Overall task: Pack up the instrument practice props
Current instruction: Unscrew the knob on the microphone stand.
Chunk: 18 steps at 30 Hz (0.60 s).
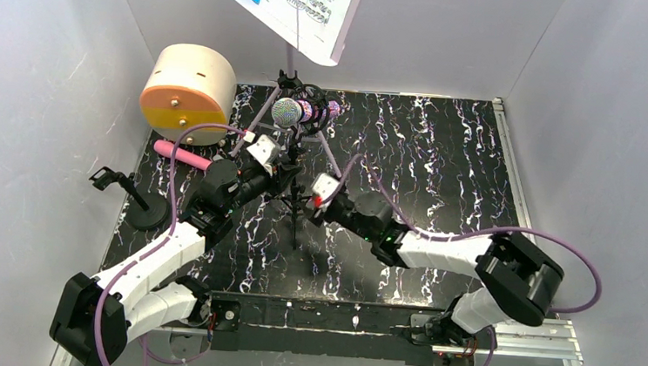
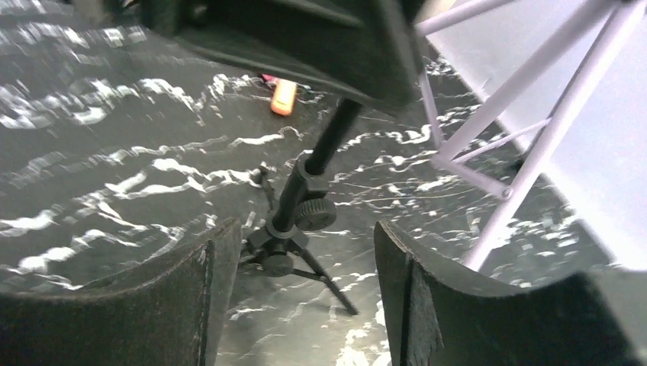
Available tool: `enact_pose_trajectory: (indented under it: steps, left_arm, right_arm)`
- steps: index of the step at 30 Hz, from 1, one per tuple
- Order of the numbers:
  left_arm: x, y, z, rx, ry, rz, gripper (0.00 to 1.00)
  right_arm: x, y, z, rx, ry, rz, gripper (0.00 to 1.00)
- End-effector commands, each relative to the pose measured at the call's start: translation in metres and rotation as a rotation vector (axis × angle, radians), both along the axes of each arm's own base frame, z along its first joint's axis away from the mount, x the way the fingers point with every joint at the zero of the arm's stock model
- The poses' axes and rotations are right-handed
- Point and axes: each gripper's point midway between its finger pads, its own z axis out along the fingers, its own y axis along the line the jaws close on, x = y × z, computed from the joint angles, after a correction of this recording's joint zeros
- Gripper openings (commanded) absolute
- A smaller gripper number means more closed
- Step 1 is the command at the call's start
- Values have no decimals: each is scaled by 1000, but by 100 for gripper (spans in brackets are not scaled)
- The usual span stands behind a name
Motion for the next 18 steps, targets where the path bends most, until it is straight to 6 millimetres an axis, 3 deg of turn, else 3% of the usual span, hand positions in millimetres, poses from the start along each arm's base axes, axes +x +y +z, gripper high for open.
enact_pose_trajectory:
  steps: [1,7,14,18]
  left_arm:
    - [-26,-4,-58,93,210,-74,0]
    - [-28,-6,-56,84,202,-87,0]
    - [-28,-6,-53,79,188,-90,0]
    - [-29,-6,-51,78,183,-91,0]
  right_arm:
    - [-14,-7,32,374,399,56,73]
    - [0,-26,39,679,791,56,72]
    - [1,-10,29,799,1079,139,70]
    - [4,-4,24,828,1140,171,67]
